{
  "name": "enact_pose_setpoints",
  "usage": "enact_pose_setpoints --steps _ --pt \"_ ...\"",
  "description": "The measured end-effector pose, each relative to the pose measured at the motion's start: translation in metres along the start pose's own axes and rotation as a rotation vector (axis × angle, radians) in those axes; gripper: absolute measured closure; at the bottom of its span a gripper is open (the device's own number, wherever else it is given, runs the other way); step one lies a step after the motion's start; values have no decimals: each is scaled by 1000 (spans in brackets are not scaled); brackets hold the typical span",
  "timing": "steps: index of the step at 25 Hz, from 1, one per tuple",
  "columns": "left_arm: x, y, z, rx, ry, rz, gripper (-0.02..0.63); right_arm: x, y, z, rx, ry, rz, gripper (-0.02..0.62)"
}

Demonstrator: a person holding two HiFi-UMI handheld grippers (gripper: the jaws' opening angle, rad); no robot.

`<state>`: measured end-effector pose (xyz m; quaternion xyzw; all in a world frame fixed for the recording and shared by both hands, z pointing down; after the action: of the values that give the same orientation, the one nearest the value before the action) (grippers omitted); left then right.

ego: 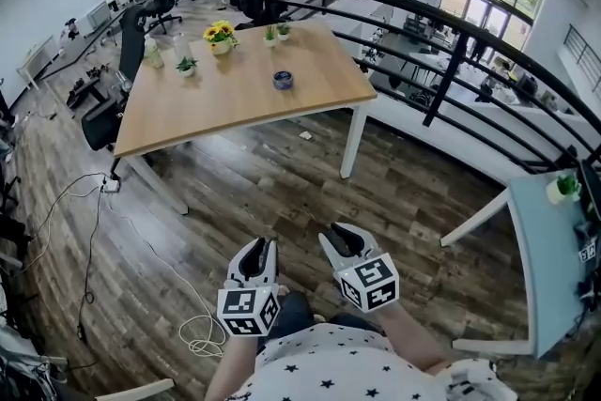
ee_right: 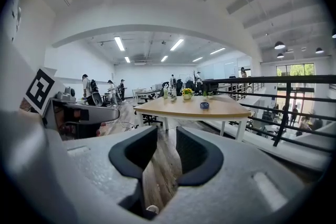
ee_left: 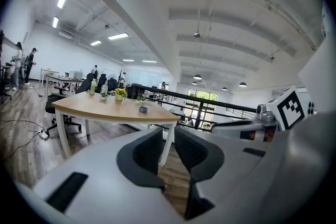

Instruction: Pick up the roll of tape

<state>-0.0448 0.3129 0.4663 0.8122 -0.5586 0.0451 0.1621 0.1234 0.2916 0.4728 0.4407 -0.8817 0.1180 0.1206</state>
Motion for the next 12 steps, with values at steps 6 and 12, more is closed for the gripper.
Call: enact_pose_setpoints --steps 6,12 --pt "10 1 0 -5 10 -7 506 7 -9 1 14 4 2 466" --pt "32 10 4 -7 19 -11 455 26 -23 4 30 7 5 433"
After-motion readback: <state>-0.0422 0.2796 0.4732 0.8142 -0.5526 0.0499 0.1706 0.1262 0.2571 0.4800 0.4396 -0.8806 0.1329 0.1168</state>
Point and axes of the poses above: the fingertips, and each gripper's own axes: x forward along the fingers, y to its left, z out of its top, the point moved 5 cm from there along -x, backward along the fingers
